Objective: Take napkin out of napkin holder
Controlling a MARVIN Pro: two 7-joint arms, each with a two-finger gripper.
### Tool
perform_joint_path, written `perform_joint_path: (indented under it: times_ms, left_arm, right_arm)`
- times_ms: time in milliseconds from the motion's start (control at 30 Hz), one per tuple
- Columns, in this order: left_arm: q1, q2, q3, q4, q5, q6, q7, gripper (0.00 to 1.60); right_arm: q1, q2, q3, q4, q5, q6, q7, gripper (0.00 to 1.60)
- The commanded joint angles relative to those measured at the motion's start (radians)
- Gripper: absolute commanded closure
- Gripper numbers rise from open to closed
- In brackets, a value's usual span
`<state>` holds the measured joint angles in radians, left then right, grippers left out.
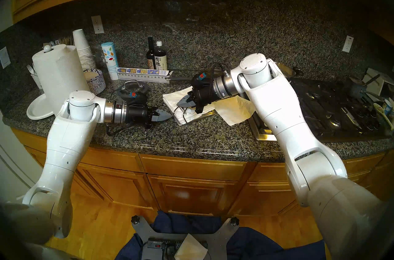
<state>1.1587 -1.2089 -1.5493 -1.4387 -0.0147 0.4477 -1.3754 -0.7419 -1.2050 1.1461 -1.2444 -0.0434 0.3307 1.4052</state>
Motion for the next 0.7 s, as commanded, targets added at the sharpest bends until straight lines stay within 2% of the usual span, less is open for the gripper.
perform_joint_path:
  times_ms: [0,667]
  left_arm:
    - [-0.035,-0.001,-0.016,-0.013,-0.010,-0.002,0.000,1.33]
    - [-0.032,0.001,-0.028,-0.002,-0.008,-0.010,-0.004,1.32]
  right_arm:
    - [0.070,-0.015,0.010,0.022,-0.002,-0.008,0.003,1.47]
    - [0.150,-0.064,0.012,0.197,-0.037,-0.068,-0.020,1.47]
